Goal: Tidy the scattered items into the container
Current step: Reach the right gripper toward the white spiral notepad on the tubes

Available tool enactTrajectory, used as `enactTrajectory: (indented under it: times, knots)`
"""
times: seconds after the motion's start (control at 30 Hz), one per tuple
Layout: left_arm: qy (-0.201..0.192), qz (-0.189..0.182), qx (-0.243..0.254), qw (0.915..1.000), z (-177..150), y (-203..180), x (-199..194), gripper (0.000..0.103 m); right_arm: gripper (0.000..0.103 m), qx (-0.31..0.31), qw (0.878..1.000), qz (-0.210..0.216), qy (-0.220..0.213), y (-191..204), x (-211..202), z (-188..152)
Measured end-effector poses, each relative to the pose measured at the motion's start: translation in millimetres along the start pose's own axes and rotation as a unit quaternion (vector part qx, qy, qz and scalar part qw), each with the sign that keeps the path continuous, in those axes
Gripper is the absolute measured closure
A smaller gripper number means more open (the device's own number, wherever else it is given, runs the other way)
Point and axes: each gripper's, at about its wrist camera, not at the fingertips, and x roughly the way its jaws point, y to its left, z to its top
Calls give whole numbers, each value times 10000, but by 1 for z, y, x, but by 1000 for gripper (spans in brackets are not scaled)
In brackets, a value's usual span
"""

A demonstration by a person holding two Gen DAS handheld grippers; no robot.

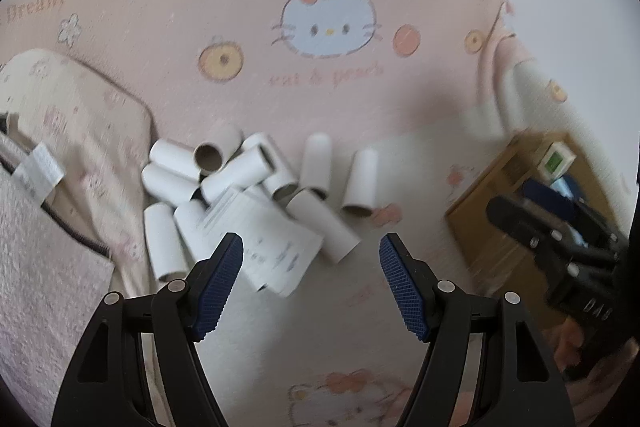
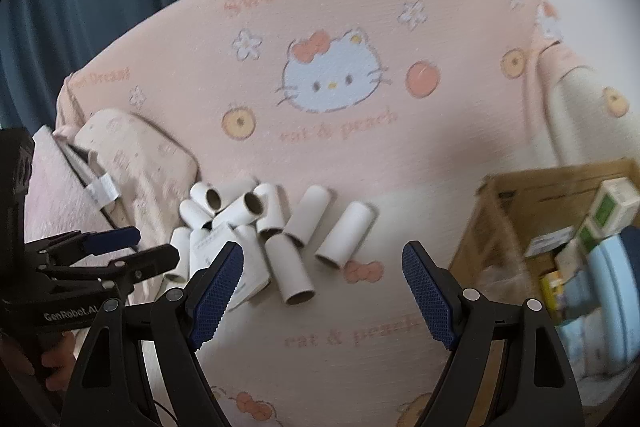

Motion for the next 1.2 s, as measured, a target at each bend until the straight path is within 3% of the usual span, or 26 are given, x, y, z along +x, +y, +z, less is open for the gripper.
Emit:
enactTrajectory:
  times: [0.1,0.3,0.47,0.6,0.67,0.73,0.83,0.9,1.0,1.2]
  knots:
    - [44,99,40,9999,-16,7,9,28,23,-4,9999,74,130,4,16,-7]
    - [112,52,-81,9999,-33,25,32,28,23,200,9971,643,362,9,51,-22]
    - [175,-107,-498,9985,-32,47,53,28,23,17,9959,502,749,21,83,-32]
    - [187,67,-563,9982,-27,62,64,29,23,47,9934,616,970,26,104,-38]
    - [-3,154,-435,9989,-23,68,65,28,27,-17,9931,620,997,30,114,-39]
    - [32,213,-399,9990,-20,74,71,28,47,-67,9913,695,1115,33,122,-41]
    - [84,102,-515,9986,-14,88,81,28,62,52,9870,848,1367,35,135,-41]
    - [130,137,-601,9980,-10,97,90,29,68,198,9839,1102,1390,33,141,-39]
    - [124,109,-618,9979,-7,103,98,32,81,380,9809,1150,1525,31,150,-39]
    - [314,-92,-876,9956,-2,116,119,40,83,825,9731,1236,1760,28,162,-47]
